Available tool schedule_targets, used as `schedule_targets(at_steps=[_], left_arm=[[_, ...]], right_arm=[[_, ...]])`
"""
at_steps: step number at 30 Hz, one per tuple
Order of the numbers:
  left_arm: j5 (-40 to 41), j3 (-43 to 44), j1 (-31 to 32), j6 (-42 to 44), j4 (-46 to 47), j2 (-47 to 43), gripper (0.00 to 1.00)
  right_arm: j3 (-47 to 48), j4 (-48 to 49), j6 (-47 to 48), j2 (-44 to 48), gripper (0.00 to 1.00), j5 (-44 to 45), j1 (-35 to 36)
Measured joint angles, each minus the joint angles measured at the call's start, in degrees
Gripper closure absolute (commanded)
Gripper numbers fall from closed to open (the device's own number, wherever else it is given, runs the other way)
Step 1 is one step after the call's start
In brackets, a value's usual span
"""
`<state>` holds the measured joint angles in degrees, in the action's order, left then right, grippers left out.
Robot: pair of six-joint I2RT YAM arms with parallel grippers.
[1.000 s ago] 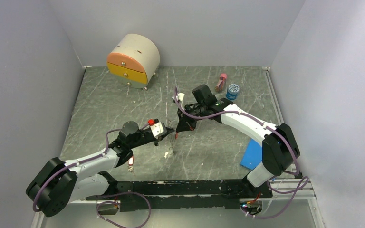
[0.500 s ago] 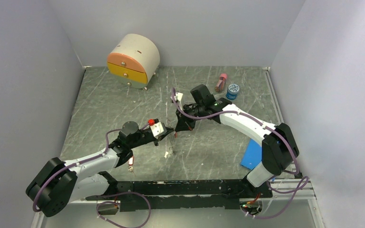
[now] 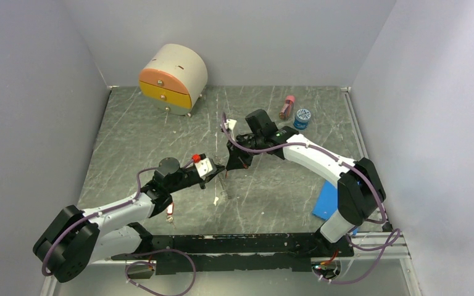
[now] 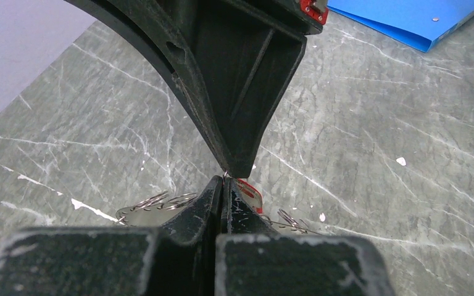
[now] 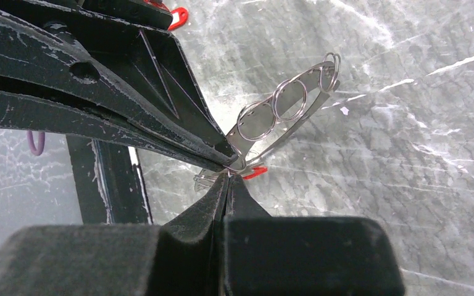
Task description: Put the keys on the keyring
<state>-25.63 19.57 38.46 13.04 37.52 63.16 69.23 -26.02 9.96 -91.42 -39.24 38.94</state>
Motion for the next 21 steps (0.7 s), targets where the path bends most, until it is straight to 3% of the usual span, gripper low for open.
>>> schedule_targets(at_steps=[21], left_arm=[[0.2, 0.0, 0.3, 0.1, -1.6, -1.2, 0.98]], right_arm=[[-2.8, 5.8, -3.5, -2.6, 1.00, -9.0, -4.3]])
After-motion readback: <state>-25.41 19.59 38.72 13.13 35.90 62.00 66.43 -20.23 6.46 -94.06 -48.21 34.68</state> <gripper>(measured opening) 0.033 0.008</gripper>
